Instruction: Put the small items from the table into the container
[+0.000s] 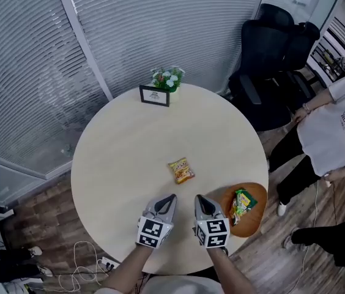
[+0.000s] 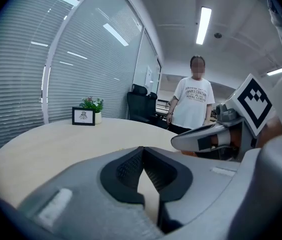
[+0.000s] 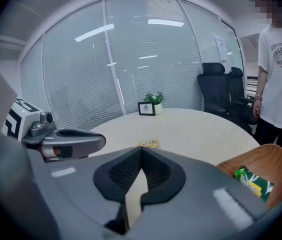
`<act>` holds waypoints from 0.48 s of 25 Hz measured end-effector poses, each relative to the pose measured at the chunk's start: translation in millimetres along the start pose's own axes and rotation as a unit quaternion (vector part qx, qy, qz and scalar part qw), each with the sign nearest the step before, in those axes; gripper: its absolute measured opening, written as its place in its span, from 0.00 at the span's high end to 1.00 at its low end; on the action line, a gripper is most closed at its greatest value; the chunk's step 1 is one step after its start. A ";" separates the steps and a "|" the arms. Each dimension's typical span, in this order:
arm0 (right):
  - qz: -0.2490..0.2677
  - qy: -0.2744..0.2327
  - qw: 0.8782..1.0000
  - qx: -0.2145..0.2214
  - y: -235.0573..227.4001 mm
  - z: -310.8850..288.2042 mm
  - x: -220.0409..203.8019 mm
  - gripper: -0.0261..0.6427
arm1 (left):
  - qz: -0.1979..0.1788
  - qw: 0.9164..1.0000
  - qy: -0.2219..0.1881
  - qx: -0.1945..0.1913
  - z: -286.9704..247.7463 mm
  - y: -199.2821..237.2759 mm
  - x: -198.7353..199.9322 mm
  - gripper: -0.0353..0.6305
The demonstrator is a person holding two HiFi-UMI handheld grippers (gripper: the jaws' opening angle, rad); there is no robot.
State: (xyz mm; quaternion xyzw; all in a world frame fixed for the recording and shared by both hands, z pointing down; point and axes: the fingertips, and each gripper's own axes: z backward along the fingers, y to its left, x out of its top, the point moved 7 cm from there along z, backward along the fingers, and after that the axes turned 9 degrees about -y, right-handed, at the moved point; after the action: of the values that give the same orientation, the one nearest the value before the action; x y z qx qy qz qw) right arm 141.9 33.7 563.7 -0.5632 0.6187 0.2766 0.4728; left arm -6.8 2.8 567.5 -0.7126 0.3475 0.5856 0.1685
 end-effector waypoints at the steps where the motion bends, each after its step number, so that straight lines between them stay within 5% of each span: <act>1: 0.002 0.002 1.000 0.004 4.6 -6.6 -1.7 0.96 | 0.002 1.000 -0.001 0.005 3.6 5.6 0.4 0.96; 12: 0.004 0.044 0.998 0.032 38.6 -63.4 -16.9 0.96 | 0.025 0.999 0.000 0.024 31.9 53.7 -15.1 0.96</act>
State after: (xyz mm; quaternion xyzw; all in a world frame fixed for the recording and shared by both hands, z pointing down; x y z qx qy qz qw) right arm 86.1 -6.2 596.8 -0.5574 0.6496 0.2330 0.4616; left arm -68.0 -9.7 582.6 -0.6994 0.3798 0.5808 0.1708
